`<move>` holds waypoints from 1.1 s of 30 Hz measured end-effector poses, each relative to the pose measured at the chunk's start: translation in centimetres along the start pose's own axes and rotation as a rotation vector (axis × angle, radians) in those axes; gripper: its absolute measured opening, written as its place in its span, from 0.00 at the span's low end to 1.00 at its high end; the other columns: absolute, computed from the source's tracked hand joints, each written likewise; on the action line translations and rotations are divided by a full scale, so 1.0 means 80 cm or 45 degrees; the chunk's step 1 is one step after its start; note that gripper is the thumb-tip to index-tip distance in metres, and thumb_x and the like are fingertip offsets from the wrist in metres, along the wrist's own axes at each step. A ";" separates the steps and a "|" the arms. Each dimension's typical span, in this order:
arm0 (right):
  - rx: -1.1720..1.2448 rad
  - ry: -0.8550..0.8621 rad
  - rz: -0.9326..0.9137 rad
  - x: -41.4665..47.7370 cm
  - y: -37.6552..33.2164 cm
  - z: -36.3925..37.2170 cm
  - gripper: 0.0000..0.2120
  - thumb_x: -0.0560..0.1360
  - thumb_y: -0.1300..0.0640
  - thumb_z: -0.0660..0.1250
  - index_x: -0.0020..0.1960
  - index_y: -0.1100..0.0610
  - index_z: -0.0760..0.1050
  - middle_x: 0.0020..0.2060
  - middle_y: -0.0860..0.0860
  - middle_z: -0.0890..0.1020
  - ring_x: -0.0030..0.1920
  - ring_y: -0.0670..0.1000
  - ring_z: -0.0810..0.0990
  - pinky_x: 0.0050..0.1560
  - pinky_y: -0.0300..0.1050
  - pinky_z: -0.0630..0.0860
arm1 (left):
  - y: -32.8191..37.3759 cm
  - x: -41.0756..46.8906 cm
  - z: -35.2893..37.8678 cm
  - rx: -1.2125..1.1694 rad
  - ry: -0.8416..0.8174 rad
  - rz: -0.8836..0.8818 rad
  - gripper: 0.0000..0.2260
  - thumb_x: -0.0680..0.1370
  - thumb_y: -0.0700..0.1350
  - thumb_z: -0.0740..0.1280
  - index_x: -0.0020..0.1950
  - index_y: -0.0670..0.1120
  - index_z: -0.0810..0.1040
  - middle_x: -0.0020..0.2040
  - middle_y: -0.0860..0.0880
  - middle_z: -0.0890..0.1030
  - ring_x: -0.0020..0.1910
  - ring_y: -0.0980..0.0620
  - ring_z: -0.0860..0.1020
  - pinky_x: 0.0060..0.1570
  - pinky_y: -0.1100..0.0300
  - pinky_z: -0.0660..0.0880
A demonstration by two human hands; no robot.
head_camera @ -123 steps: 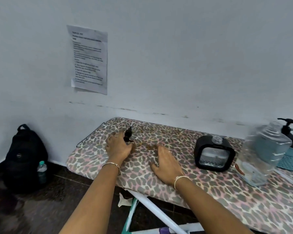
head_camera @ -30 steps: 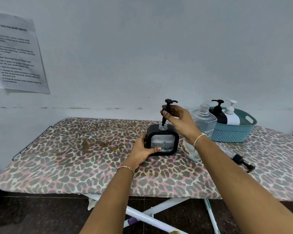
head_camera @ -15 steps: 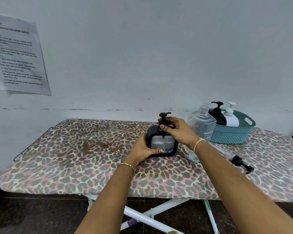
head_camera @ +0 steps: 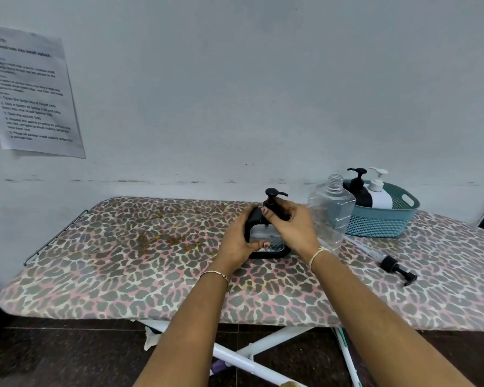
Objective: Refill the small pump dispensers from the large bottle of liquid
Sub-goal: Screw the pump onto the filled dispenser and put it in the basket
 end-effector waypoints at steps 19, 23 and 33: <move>-0.218 0.360 -0.071 -0.024 0.014 0.007 0.14 0.76 0.56 0.66 0.61 0.53 0.74 0.55 0.47 0.76 0.59 0.48 0.73 0.65 0.51 0.70 | 0.005 0.001 0.003 0.065 0.023 -0.131 0.43 0.68 0.41 0.77 0.77 0.50 0.56 0.70 0.50 0.71 0.67 0.51 0.70 0.62 0.64 0.65; -0.205 0.129 -0.020 -0.018 0.007 0.012 0.21 0.78 0.53 0.64 0.70 0.51 0.68 0.64 0.51 0.74 0.65 0.50 0.71 0.68 0.51 0.68 | 0.006 0.000 0.001 0.081 0.000 -0.132 0.42 0.69 0.42 0.76 0.77 0.51 0.56 0.69 0.50 0.72 0.66 0.51 0.71 0.60 0.64 0.66; -0.401 0.235 -0.026 -0.014 0.005 0.015 0.17 0.78 0.50 0.64 0.66 0.49 0.73 0.59 0.46 0.79 0.65 0.51 0.70 0.68 0.56 0.63 | 0.003 0.001 -0.001 0.136 -0.050 -0.186 0.42 0.71 0.46 0.75 0.77 0.54 0.53 0.69 0.50 0.72 0.65 0.49 0.73 0.63 0.55 0.70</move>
Point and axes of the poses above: each hand's wrist, its own x-axis towards the middle knuckle, its own z-axis out of the palm, y = z × x, the point moved 2 cm from there along x, towards the middle knuckle
